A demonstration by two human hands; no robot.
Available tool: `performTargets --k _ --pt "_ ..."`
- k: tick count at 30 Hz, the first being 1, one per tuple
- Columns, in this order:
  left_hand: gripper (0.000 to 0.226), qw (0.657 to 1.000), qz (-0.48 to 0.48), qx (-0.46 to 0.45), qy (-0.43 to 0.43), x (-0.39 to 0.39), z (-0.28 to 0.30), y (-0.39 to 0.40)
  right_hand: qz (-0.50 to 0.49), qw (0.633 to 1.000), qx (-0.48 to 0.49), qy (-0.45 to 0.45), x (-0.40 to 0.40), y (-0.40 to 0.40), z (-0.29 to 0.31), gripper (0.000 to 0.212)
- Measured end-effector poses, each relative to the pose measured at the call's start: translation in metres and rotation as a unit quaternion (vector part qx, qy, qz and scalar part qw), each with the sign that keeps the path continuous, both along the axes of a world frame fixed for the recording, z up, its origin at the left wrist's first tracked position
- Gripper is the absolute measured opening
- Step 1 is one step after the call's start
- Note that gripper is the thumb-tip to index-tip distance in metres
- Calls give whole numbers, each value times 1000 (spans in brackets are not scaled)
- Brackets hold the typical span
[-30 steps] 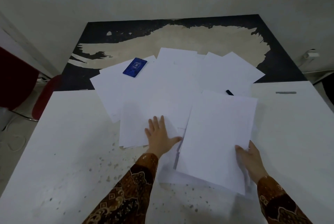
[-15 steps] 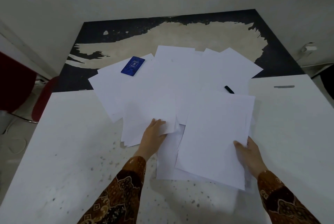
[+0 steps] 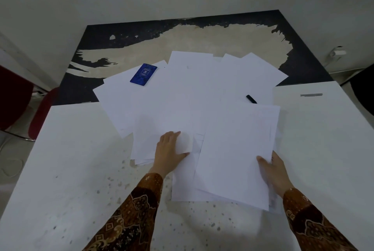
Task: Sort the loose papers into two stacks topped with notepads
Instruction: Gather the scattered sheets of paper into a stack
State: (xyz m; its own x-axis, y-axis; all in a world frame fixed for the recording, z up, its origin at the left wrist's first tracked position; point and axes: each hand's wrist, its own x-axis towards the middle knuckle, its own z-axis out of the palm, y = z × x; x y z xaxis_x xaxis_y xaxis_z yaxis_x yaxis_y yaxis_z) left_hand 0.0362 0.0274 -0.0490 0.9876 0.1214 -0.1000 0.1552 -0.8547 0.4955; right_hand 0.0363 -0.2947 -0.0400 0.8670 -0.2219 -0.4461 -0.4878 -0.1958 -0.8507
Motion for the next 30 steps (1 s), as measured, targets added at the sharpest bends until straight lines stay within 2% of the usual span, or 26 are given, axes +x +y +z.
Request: performTargets --k 3,6,9,11,13,15,18,21,23,30 --pt "87 997 34 68 25 4 -5 -20 -5 1000 2 2 0 -1 -2 30" --pt "79 994 70 78 20 6 -10 -34 2 1000 0 2 0 -3 -5 32" --pt "60 995 75 68 15 6 -13 -37 7 1000 -8 -3 1 -4 -6 33" --pt "48 996 38 76 1 5 -15 -33 5 1000 -10 -5 1 -4 -6 33" --pt "29 996 -11 85 -37 1 -19 -30 7 1000 -10 -8 1 -3 -6 33" --pt "14 993 -15 85 -75 -4 -22 -29 6 1000 -11 -8 1 -3 -6 32" --pt "20 995 16 68 -77 -6 -20 -31 4 1000 -9 -6 1 -2 -7 32" --pt "46 996 35 76 -13 -1 -14 -37 5 1000 -15 -5 1 -1 -6 30" --pt "51 995 46 89 13 3 -12 -43 7 1000 -15 -6 0 -1 -6 28" --pt "13 994 66 88 0 11 -12 -47 2 1000 -3 -7 -2 -3 -6 26"
